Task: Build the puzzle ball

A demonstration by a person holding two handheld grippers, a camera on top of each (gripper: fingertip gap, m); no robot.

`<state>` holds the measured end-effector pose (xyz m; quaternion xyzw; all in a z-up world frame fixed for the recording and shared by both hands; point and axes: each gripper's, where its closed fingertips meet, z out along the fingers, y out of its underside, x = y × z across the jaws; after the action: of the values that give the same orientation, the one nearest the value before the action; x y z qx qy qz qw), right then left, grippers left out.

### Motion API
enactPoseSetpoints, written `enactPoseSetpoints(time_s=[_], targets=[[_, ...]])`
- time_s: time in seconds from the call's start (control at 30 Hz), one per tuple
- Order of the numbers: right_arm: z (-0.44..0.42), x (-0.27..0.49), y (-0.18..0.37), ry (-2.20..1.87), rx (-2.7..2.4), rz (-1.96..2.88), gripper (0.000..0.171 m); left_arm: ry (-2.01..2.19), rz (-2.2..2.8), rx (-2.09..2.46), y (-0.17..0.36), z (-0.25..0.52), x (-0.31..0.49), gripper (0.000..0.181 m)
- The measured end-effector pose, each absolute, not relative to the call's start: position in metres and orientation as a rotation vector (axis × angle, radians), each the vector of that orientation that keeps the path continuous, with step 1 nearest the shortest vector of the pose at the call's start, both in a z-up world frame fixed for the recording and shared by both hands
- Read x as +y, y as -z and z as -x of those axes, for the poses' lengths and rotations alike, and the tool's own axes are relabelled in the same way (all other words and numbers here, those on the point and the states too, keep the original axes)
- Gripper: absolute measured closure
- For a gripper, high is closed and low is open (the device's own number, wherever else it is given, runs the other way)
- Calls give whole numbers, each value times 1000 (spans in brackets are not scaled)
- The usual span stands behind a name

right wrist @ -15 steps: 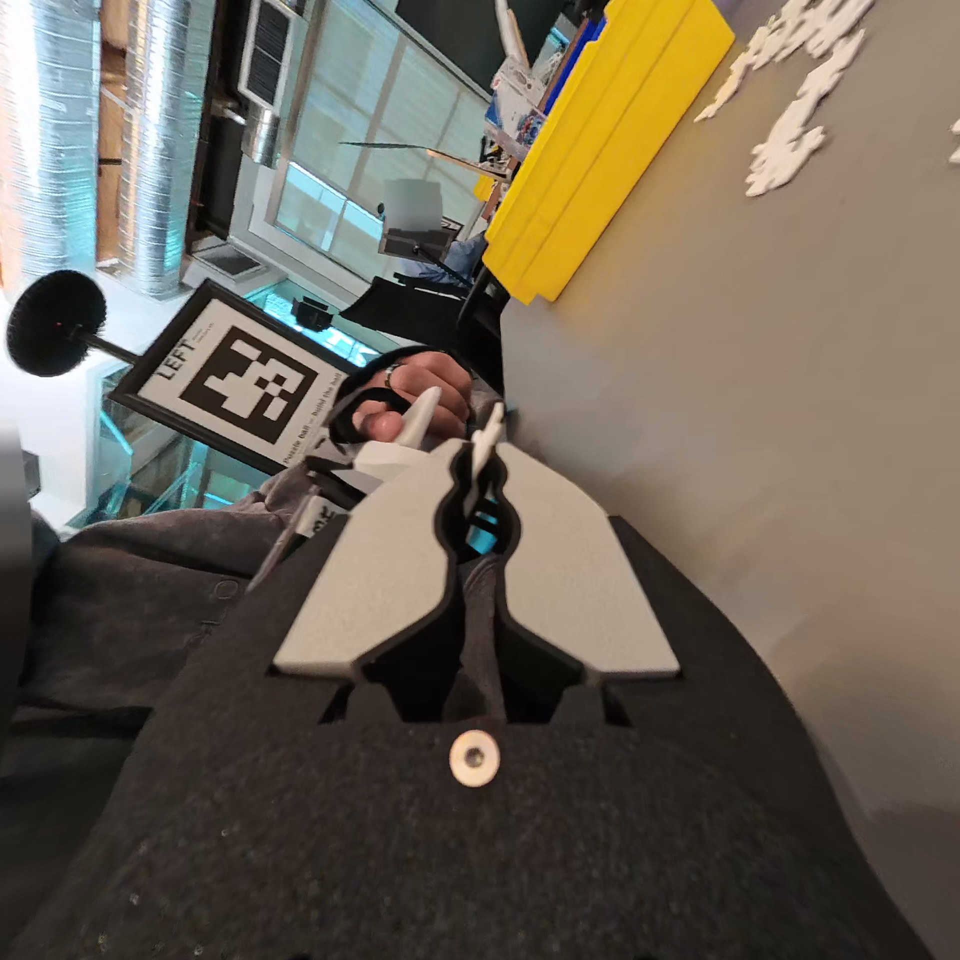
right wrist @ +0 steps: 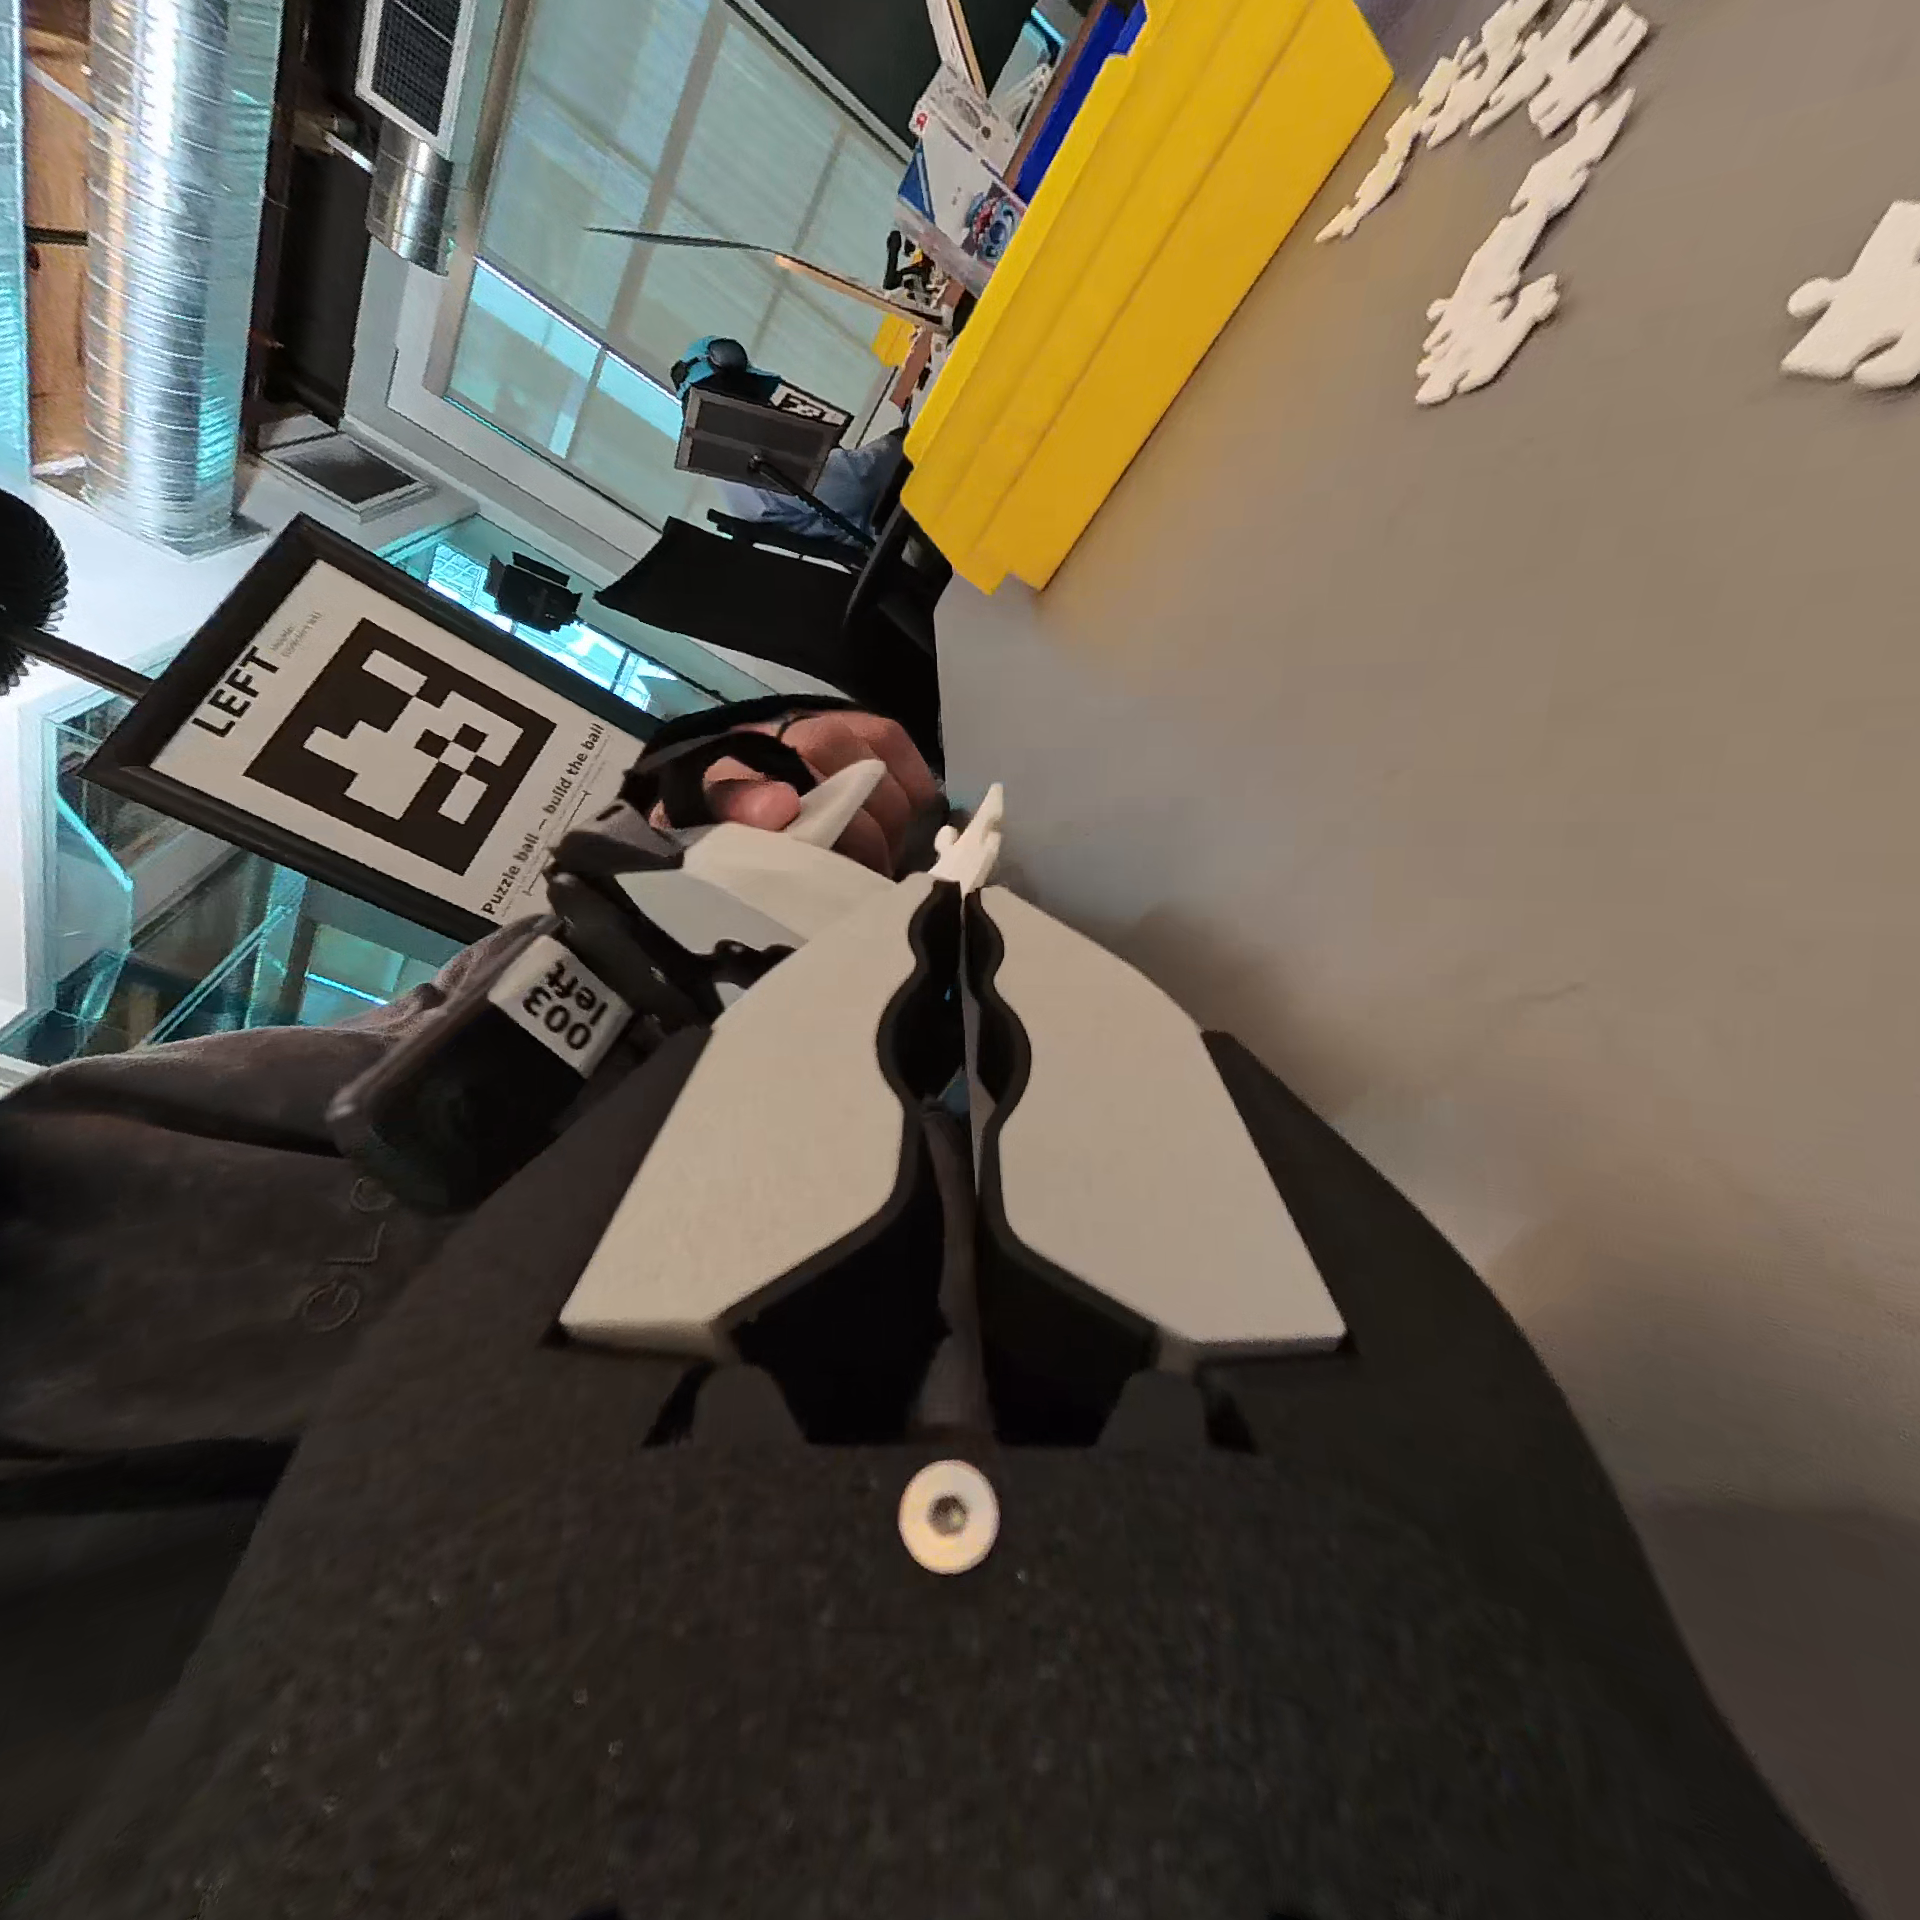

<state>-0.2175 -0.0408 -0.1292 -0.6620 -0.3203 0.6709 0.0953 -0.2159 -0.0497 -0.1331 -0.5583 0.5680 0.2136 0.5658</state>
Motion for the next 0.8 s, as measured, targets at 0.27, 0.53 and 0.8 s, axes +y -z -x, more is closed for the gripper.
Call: enactPoseSetpoints(time_s=[0.27, 0.53, 0.8], targets=[[217, -33, 122, -1925, -921, 1912, 171, -209, 1517, 1149, 128, 228, -42, 169], [207, -16, 141, -1551, -1036, 1939, 171, 111, 1755, 1050, 147, 237, -37, 178], [189, -4, 149, -1265, -1084, 1919, 162, 267, 1868, 1259, 183, 198, -55, 142]])
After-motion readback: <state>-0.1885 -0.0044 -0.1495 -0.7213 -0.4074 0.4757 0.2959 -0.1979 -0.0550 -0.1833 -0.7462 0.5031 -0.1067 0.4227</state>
